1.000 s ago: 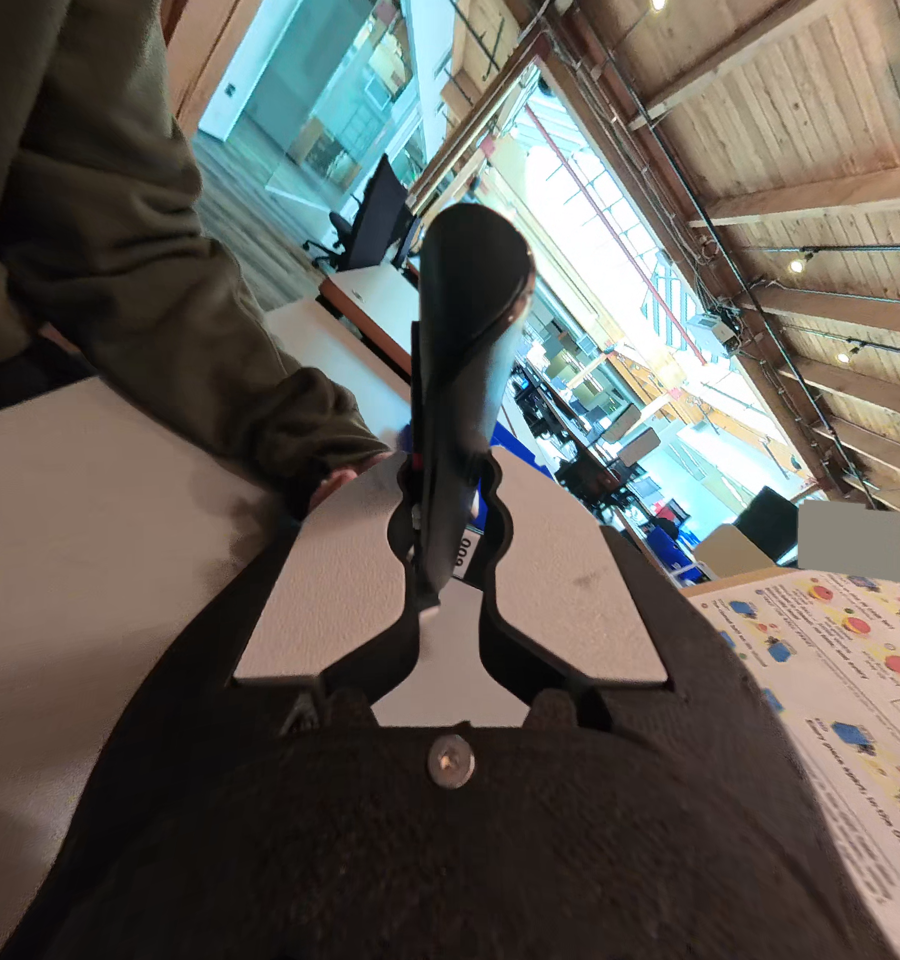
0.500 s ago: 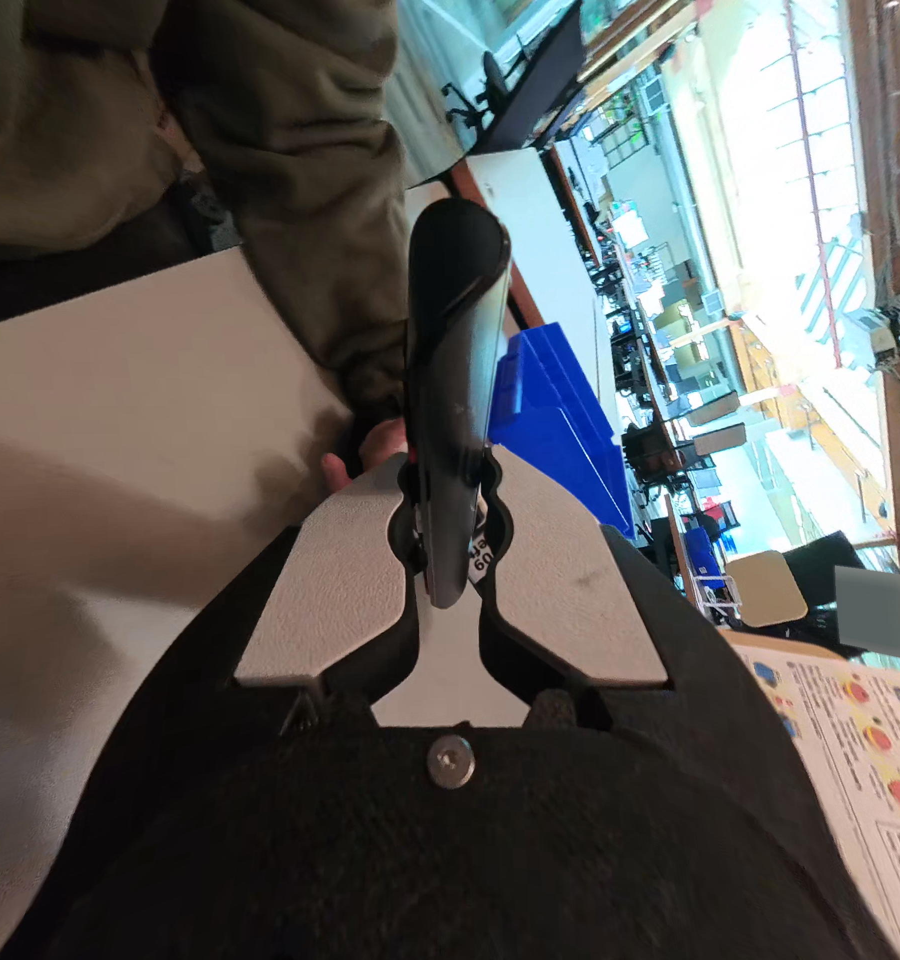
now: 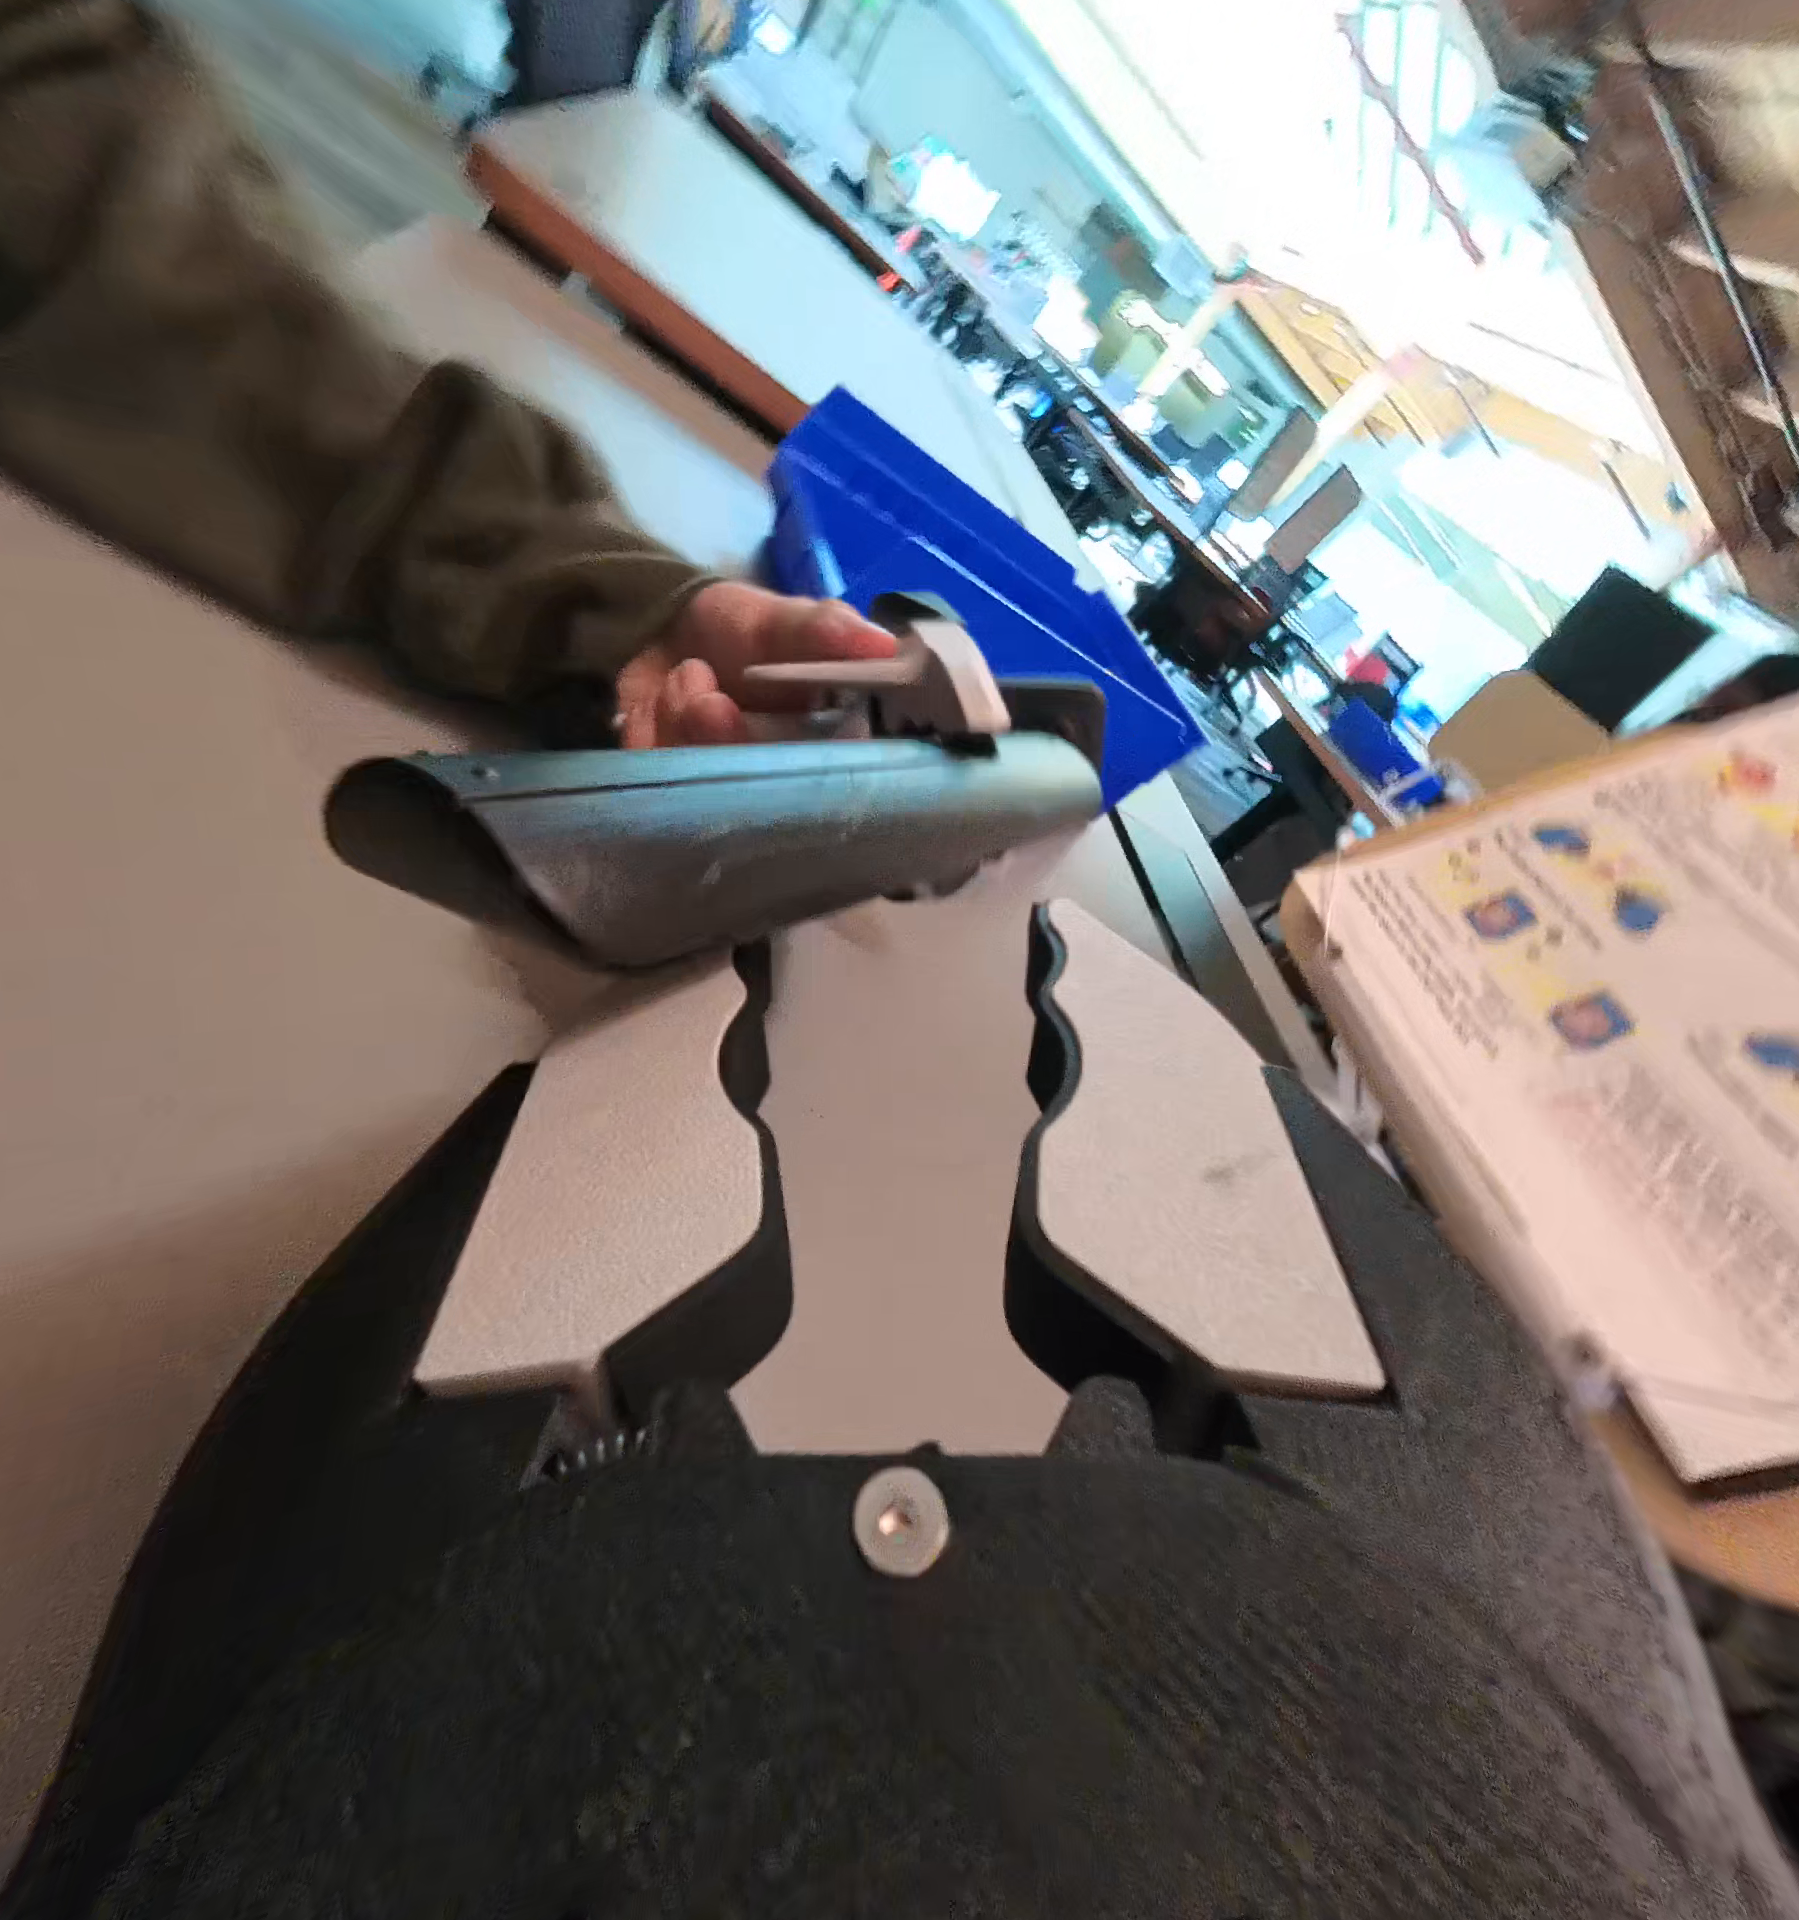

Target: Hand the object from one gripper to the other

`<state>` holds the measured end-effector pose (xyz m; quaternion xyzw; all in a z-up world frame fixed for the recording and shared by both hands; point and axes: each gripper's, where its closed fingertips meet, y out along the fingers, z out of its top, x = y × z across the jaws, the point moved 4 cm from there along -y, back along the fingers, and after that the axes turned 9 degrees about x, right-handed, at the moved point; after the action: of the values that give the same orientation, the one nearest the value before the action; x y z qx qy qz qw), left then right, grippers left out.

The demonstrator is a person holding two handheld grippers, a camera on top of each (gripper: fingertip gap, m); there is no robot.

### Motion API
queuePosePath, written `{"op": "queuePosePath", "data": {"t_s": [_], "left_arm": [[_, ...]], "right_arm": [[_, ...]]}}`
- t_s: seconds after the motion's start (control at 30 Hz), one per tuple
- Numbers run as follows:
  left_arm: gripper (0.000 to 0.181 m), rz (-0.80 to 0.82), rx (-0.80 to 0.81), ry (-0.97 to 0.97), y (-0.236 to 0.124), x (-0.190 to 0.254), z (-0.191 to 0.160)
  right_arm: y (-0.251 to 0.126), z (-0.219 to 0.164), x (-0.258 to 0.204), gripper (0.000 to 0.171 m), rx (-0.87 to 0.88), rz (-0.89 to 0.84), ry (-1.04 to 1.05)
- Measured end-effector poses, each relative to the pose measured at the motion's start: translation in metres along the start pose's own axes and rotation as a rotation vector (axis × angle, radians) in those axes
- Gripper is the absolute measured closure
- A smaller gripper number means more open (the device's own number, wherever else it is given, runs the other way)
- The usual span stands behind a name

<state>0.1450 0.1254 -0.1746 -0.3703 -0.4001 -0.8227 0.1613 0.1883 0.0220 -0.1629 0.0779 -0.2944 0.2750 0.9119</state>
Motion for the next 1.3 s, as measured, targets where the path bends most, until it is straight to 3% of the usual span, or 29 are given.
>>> {"op": "queuePosePath", "data": {"t_s": [0.03,0.17,0.3,0.33,0.37,0.43,0.5,0.7,0.87,1.0,1.1,1.3], "left_arm": [[0.156,0.0,0.047,0.044,-0.003,0.004,0.007],[0.157,0.014,0.21,0.34,-0.014,0.026,0.033],[0.157,0.088,0.308,0.68,-0.03,0.045,0.05],[0.157,0.119,0.308,0.723,-0.033,0.046,0.052],[0.157,0.142,0.29,0.756,-0.035,0.045,0.052],[0.157,0.15,0.254,0.814,-0.035,0.045,0.049],[0.157,0.121,0.218,0.877,-0.031,0.048,0.044],[0.157,0.102,0.089,1.119,-0.025,0.062,0.033],[0.156,0.101,0.13,1.138,-0.021,0.069,0.034],[0.157,0.124,0.138,1.271,-0.022,0.075,0.036],[0.157,0.118,0.021,1.435,-0.019,0.08,0.027],[0.157,0.105,-0.233,1.636,-0.001,0.073,0.001]], "right_arm": [[-0.002,-0.002,0.005,0.116,0.031,-0.037,0.085],[-0.009,-0.018,0.032,0.089,0.095,-0.197,0.523],[-0.005,-0.037,0.037,0.108,0.201,-0.199,1.146],[-0.002,-0.033,0.035,0.087,0.305,-0.13,1.297],[0.001,-0.029,0.035,0.084,0.403,-0.085,1.45],[0.004,-0.022,0.037,0.105,0.596,0.011,1.658],[0.009,-0.023,0.037,0.11,0.677,0.036,1.79],[0.018,-0.034,0.026,0.121,0.678,0.053,1.916],[0.017,-0.034,0.024,0.124,0.666,0.084,1.901],[0.014,-0.034,0.026,0.108,0.686,0.086,1.95],[0.015,-0.03,0.029,0.108,0.773,0.132,2.047],[0.019,-0.037,0.028,0.112,0.448,0.11,2.136]]}}
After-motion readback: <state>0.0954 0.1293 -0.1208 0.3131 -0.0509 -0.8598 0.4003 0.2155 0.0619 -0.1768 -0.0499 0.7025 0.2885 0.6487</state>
